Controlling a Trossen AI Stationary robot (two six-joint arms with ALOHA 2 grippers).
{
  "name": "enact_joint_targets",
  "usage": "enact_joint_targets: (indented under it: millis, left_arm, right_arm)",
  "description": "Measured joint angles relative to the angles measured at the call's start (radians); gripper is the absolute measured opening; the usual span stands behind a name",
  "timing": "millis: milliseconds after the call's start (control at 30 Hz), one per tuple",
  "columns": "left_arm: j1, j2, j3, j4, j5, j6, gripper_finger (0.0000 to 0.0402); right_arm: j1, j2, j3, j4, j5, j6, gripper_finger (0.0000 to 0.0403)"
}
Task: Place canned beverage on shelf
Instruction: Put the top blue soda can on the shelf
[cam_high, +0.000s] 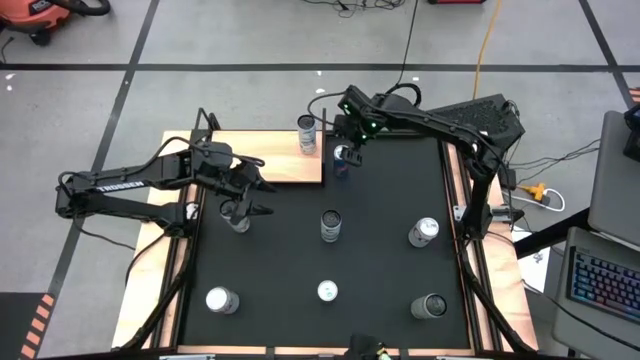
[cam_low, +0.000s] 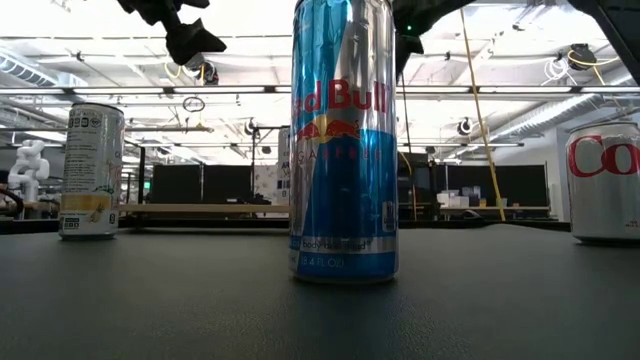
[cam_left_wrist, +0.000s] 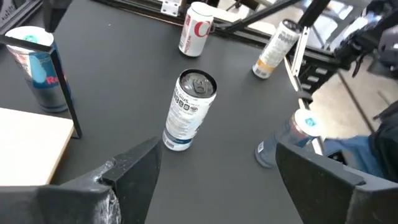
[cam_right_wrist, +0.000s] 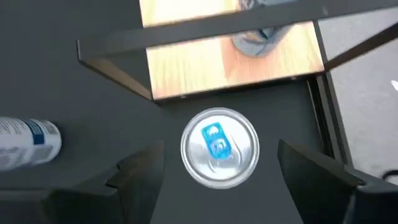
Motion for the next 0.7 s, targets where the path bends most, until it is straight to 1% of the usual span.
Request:
enact_joint_targets:
  millis: [133, 700]
  left_arm:
    - [0.000, 0.000, 0.000, -0.022, 0.000, 0.032, 0.0320]
    - [0.000, 0.000, -0.001, -0.048, -0.004, 0.056, 0.0320]
  right_arm:
    - [-0.001, 0.026, 0.000, 0.002, 0.026, 0.000, 0.0293]
    - [0.000, 0.098, 0.000, -0.018, 0.026, 0.010, 0.0293]
